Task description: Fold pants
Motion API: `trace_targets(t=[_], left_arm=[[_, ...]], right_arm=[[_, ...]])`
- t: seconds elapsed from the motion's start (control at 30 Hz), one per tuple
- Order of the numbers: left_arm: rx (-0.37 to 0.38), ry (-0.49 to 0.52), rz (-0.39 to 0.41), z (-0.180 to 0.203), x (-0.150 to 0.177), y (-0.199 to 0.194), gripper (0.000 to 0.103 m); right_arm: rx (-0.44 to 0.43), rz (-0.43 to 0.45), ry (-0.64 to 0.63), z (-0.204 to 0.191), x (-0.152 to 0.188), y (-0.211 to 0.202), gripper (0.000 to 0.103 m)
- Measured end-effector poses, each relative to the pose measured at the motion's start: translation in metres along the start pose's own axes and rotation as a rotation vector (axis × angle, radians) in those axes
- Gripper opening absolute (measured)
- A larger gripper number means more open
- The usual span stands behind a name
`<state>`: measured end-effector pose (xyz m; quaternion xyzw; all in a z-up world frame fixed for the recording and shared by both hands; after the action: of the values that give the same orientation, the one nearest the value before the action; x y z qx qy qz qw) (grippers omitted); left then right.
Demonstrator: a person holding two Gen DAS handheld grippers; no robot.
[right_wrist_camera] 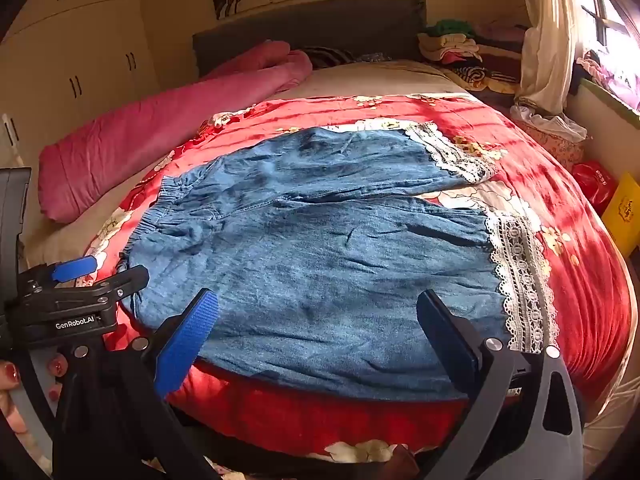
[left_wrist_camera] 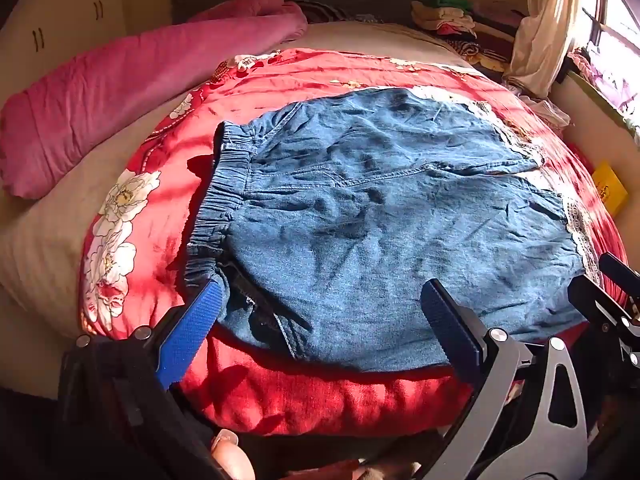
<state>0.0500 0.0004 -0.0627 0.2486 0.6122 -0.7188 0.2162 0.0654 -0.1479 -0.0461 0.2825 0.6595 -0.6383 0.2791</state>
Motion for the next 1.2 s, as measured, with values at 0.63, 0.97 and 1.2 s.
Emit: trace_targets(t=[0.63, 0.97, 1.2], left_arm=[[0.011, 0.005, 0.013, 0.0026, -0.0018, -0.0019, 0.094], [0.008, 0.011, 0.019, 0.0033, -0.0023, -0.003, 0.094], [0.011, 0.014, 0.02, 0.0046, -0.0027, -0.0027, 0.094]], right_arm=[[0.011, -0.001, -0.009, -0.0025, -0.0003, -0.0014, 0.099], [0.018, -0.003, -0.01, -0.0027, -0.0006, -0.0017, 0.099], [0.023, -0.001, -0.012, -0.0022, -0.0017, -0.0025, 0.099]])
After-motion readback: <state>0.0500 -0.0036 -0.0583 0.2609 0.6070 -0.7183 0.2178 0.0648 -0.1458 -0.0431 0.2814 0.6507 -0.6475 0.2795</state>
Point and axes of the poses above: each gripper's, at about its wrist camera, not at the fingertips, and y roughly the way its jaws point, z to its right, x to its underside, the point moved 8 cm from there along y, roughly the way its jaws point, and after that the axes turned 9 degrees about x, right-handed, at the moved point
